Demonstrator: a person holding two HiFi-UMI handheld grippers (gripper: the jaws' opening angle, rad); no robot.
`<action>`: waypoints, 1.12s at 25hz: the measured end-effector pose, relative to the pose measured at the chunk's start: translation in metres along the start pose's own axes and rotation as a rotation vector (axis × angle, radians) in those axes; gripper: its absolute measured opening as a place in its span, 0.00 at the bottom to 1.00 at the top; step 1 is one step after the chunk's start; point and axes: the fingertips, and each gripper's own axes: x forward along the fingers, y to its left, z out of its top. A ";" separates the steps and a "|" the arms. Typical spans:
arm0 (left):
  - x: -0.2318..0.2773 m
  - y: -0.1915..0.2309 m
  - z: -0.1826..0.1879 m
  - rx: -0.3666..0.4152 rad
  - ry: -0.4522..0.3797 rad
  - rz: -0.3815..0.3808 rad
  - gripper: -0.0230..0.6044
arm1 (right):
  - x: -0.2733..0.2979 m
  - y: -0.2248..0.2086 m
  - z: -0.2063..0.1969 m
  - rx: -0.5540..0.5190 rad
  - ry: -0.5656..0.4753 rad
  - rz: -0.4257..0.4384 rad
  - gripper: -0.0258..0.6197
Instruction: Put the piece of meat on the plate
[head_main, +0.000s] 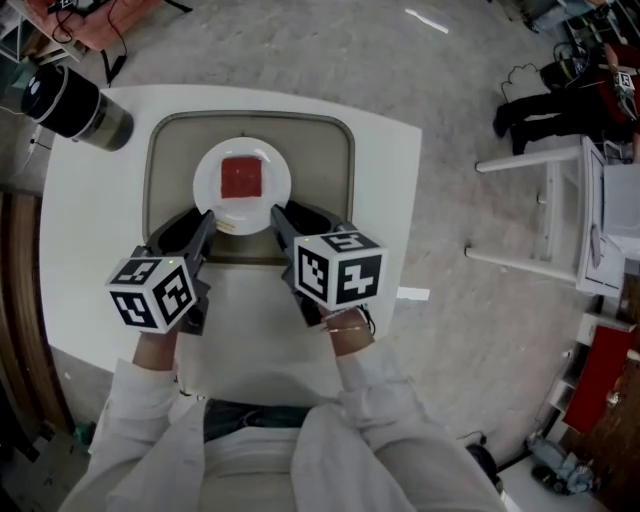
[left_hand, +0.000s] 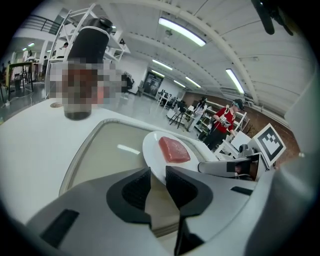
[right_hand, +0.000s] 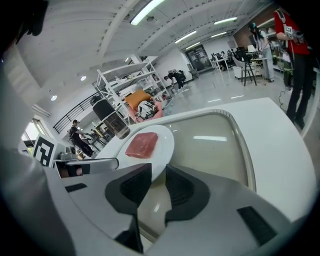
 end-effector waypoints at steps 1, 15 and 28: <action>0.001 0.001 0.001 0.006 0.010 0.005 0.17 | 0.002 -0.001 0.000 -0.001 0.011 -0.002 0.18; 0.014 0.005 -0.008 0.094 0.129 0.059 0.18 | 0.007 -0.006 -0.006 -0.025 0.097 -0.054 0.18; 0.010 0.009 -0.001 0.118 0.072 0.079 0.19 | 0.007 -0.005 -0.005 -0.044 0.068 -0.069 0.18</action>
